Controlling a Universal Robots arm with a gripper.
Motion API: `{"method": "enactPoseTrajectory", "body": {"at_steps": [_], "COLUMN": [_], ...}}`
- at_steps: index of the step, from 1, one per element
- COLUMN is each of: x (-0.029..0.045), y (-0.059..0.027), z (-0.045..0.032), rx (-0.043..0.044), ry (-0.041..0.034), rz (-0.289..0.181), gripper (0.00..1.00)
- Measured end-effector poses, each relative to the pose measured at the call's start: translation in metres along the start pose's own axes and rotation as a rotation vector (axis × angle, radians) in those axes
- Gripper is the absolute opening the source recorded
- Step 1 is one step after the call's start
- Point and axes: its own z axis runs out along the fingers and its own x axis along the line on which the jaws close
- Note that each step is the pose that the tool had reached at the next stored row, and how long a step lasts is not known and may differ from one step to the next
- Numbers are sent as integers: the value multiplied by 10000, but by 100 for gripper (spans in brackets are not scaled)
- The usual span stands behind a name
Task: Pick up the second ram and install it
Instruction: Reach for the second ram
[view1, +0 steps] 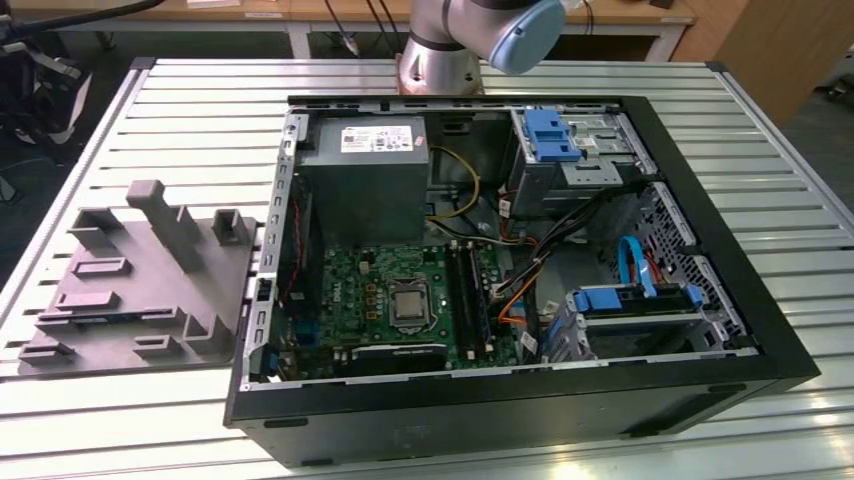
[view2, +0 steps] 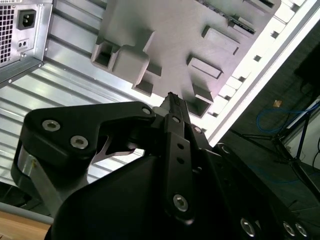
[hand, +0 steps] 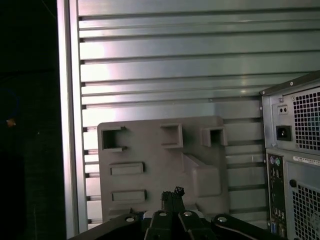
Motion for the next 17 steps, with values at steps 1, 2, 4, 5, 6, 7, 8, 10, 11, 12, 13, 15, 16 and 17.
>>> {"method": "enactPoseTrajectory", "body": {"at_steps": [1,2,4,5,6,7,8,10,11,12,13,15,16,17], "x": [0,0,1,1,2,2,3,4,4,6,8,12,14,16], "y": [-6,-13,-28,-37,-46,-57,-70,-103,-119,-132,-145,-174,-191,-211], "z": [10,21,45,59,76,94,111,143,157,168,180,197,206,215], "rx": [-1,0,0,-1,0,0,0,1,-1,0,0,0,0,0], "ry": [-1,0,0,0,0,1,1,2,0,1,0,1,0,0], "rz": [0,0,0,0,0,1,0,0,0,1,1,1,1,1], "gripper": [10,10,10,10,10,10,10,10,10,10,10,10,10,10]}}
